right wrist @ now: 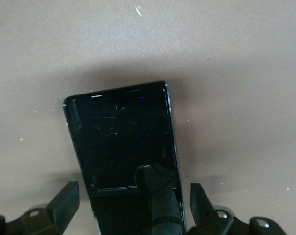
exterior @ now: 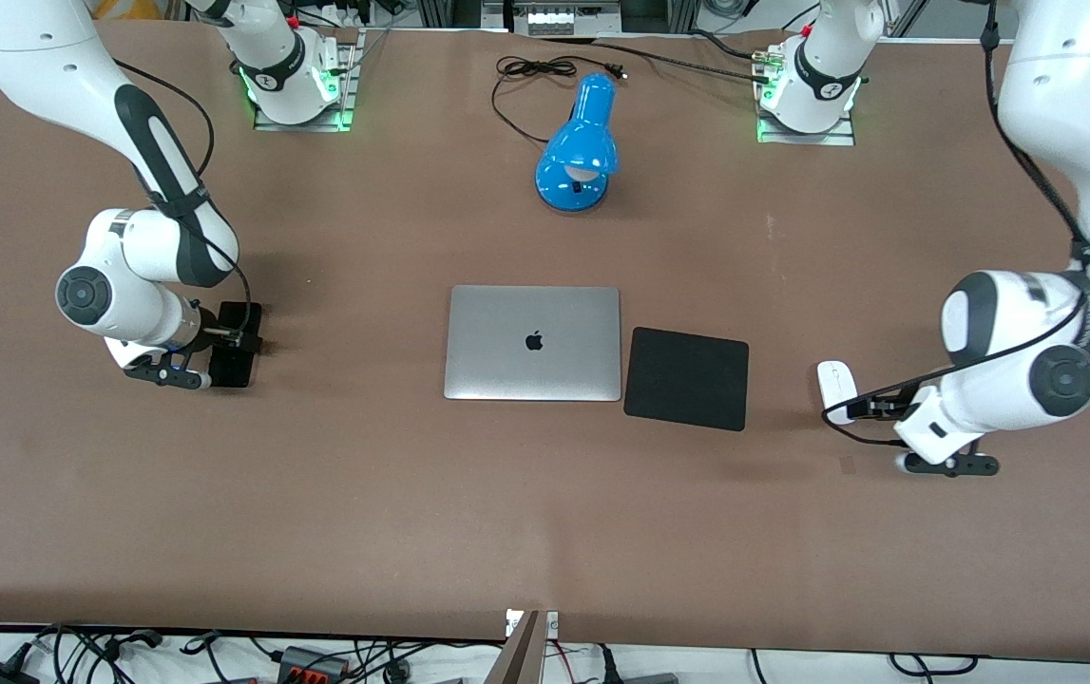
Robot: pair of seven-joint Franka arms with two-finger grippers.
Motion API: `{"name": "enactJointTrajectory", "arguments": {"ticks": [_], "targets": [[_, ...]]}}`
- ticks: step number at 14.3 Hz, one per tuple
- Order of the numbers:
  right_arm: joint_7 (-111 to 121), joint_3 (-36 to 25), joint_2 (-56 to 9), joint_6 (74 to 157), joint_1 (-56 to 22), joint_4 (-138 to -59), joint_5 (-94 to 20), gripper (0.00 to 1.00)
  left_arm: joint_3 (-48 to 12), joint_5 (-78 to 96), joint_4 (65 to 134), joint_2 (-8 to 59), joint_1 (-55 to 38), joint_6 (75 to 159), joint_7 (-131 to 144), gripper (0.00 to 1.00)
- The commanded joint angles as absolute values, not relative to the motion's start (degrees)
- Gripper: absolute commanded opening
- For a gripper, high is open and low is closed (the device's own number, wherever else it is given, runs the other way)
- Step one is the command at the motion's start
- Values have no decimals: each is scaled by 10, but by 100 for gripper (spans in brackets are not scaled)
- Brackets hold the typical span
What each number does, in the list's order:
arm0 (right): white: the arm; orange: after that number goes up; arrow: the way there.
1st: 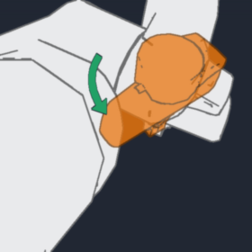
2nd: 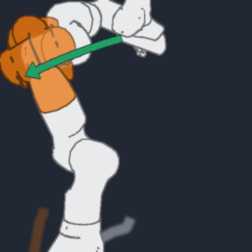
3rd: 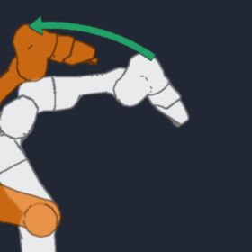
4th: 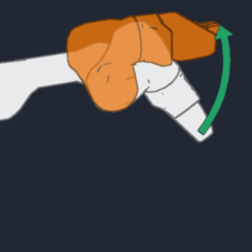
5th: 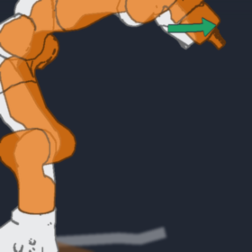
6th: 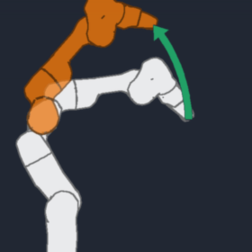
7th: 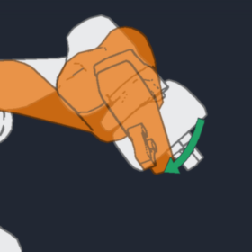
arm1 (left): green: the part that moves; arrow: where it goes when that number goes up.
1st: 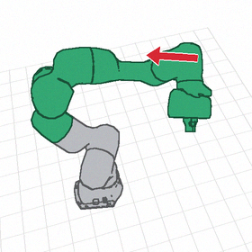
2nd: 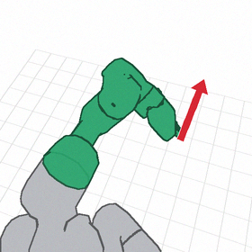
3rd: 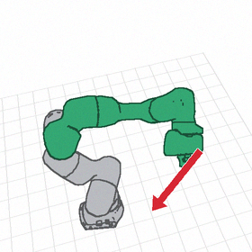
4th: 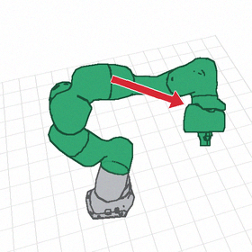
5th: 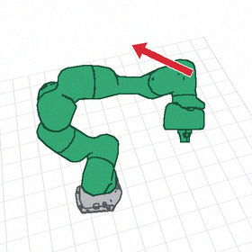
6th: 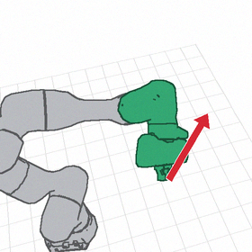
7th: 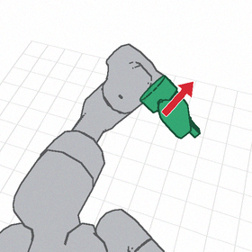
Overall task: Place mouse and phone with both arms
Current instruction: 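Grasp the phone with the right gripper while the left gripper reaches the mouse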
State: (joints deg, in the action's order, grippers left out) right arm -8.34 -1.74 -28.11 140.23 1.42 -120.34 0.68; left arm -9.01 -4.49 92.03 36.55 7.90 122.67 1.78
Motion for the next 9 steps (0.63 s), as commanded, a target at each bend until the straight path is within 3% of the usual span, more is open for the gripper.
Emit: {"name": "enactJointTrajectory", "arguments": {"ticks": [1,9], "targets": [[-91,-15,-278,1408,19,-1209,11,100,-93,-54,1000,350,82,1318,12,100],[-86,-16,-285,1400,23,-1209,12,100,-93,-54,1063,349,82,1373,19,100]]}}
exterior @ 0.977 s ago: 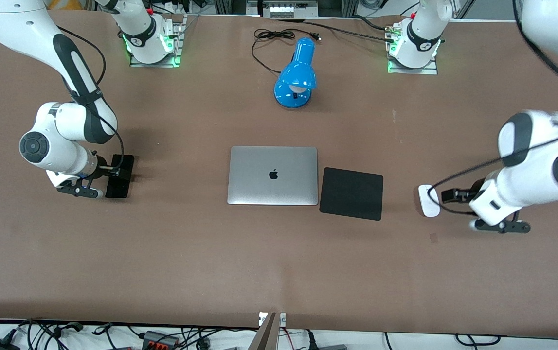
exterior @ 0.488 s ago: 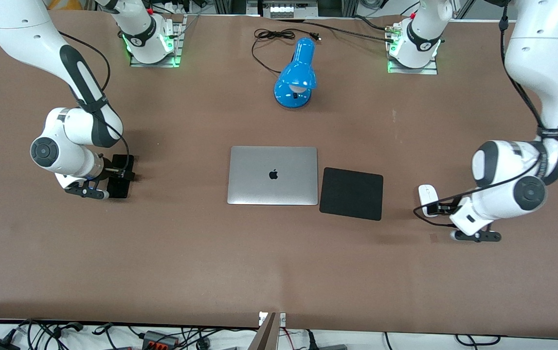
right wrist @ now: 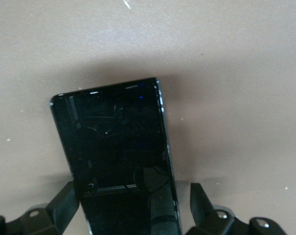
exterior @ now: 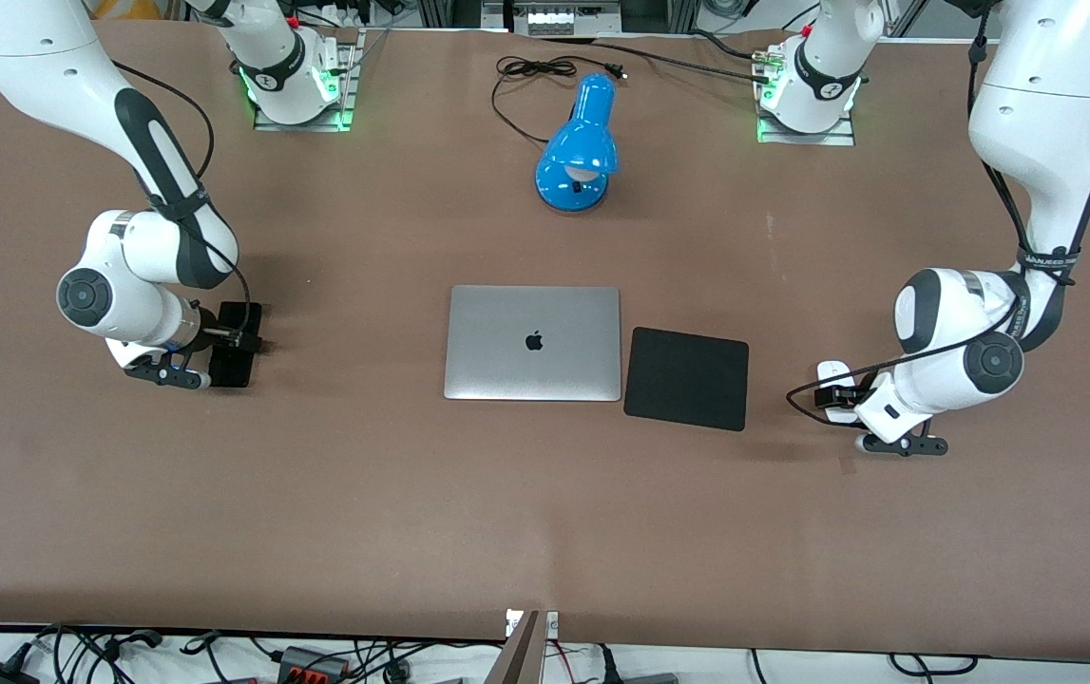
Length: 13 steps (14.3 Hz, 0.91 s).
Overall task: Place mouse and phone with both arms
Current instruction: 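Grasp the white mouse with the left gripper and lift it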
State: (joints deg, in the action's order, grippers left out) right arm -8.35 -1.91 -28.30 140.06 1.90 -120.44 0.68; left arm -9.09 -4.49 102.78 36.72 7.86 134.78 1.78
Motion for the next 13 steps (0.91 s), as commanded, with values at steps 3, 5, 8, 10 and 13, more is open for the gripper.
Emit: {"name": "enactJointTrajectory", "arguments": {"ticks": [3,5,8,10,13], "targets": [[-81,-16,-286,1400,22,-1206,15,100,-93,-54,1068,349,85,1374,19,100],[-79,-15,-288,1401,19,-1205,16,100,-93,-54,1070,348,88,1374,20,93],[-62,-16,-293,1400,21,-1204,16,100,-93,-54,1070,349,89,1374,19,73],[-53,-15,-294,1400,23,-1205,16,64,-93,-54,1070,349,89,1375,19,66],[-51,-15,-294,1400,24,-1204,16,25,-94,-54,1067,349,86,1373,20,49]]}}
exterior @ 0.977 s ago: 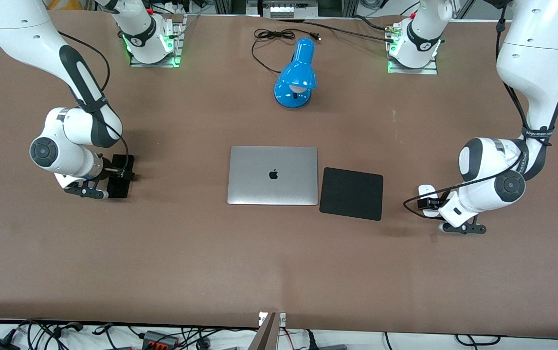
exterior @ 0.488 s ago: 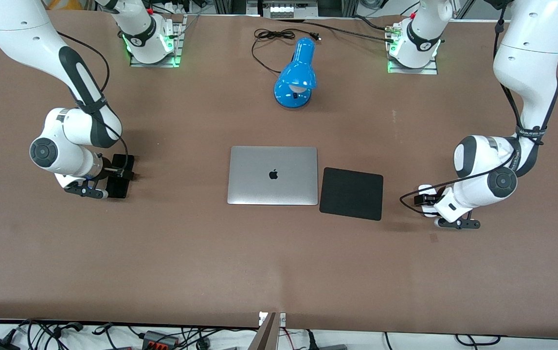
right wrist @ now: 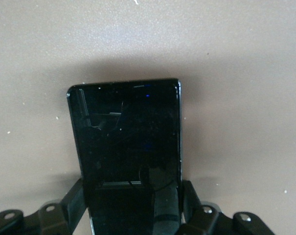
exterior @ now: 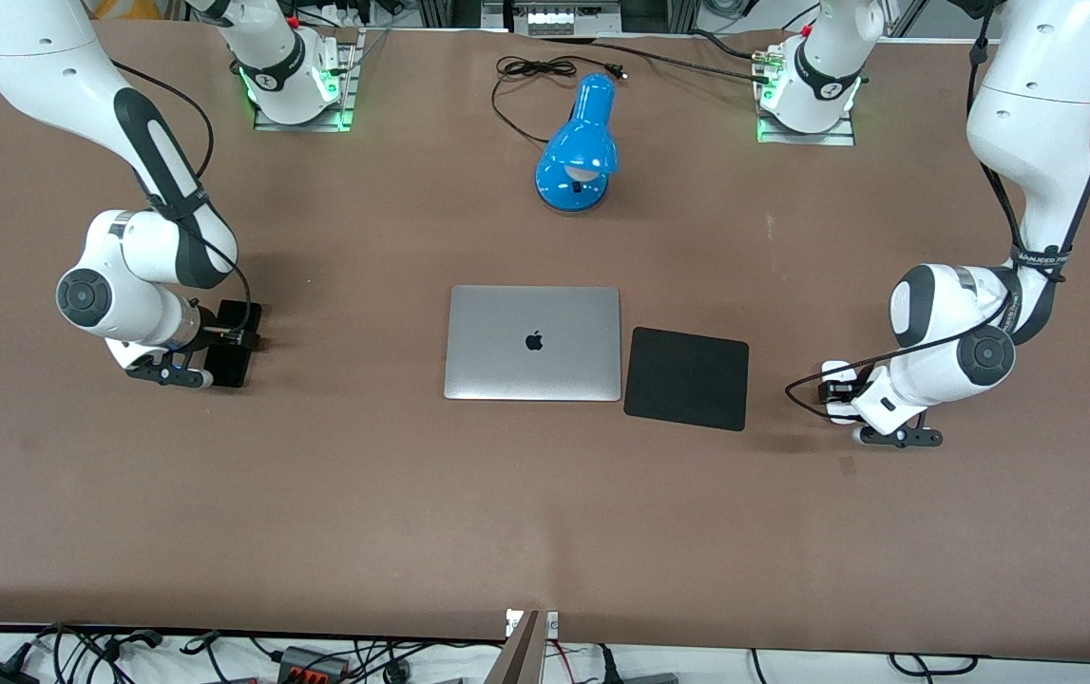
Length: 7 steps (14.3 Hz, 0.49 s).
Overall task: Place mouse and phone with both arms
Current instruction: 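Grasp the white mouse with the left gripper and lift it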
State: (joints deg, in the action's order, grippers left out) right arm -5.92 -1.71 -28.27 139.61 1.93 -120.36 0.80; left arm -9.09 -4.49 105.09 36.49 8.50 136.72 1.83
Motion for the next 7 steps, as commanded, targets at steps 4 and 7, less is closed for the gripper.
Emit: {"name": "enactJointTrajectory", "arguments": {"ticks": [4,7], "targets": [[-50,-9,-268,1364,18,-1180,16,23,-104,-53,1039,331,54,1330,31,36],[-54,25,-253,1285,11,-1132,13,23,-105,-49,971,333,-6,1243,44,36]]}}
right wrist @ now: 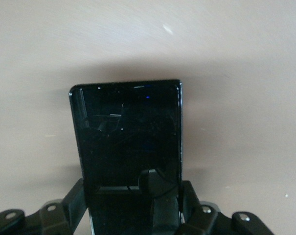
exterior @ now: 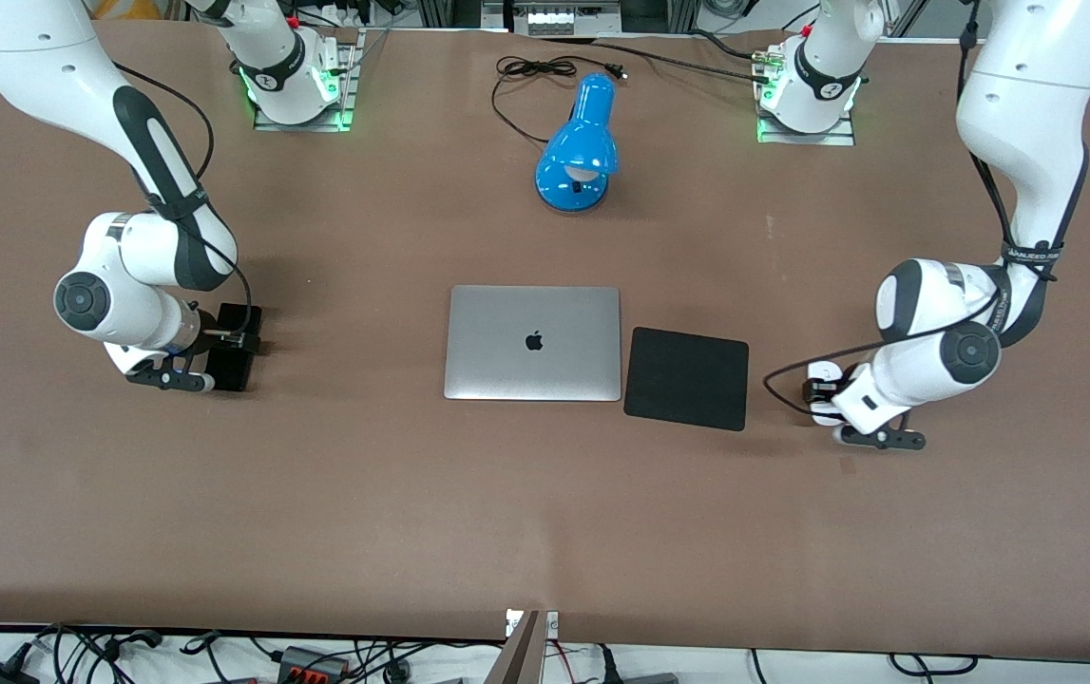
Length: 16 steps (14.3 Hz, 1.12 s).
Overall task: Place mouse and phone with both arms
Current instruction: 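Grasp the white mouse with the left gripper and lift it, then carry the mouse onto the pad while the right gripper carries the phone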
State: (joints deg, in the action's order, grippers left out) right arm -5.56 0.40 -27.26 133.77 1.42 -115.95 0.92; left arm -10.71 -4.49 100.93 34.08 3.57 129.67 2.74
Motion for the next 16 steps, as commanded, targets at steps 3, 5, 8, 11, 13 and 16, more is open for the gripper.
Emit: {"name": "enactJointTrajectory", "arguments": {"ticks": [3,5,8,11,13,16], "targets": [[-74,85,-258,1287,11,-1125,7,23,-104,-45,969,339,-67,1246,101,36],[-92,117,-269,1290,4,-1115,8,23,-104,-45,971,359,-84,1283,103,36],[-136,119,-285,1300,-43,-1100,8,23,-104,-44,971,383,-103,1305,105,38],[-195,119,-296,1315,-77,-1100,9,23,-104,-51,970,391,-118,1307,132,38],[-222,119,-313,1339,-94,-1100,9,23,-104,-51,970,398,-118,1321,134,38],[-274,119,-330,1347,-113,-1086,13,23,-104,-50,969,399,-120,1322,141,38]]}}
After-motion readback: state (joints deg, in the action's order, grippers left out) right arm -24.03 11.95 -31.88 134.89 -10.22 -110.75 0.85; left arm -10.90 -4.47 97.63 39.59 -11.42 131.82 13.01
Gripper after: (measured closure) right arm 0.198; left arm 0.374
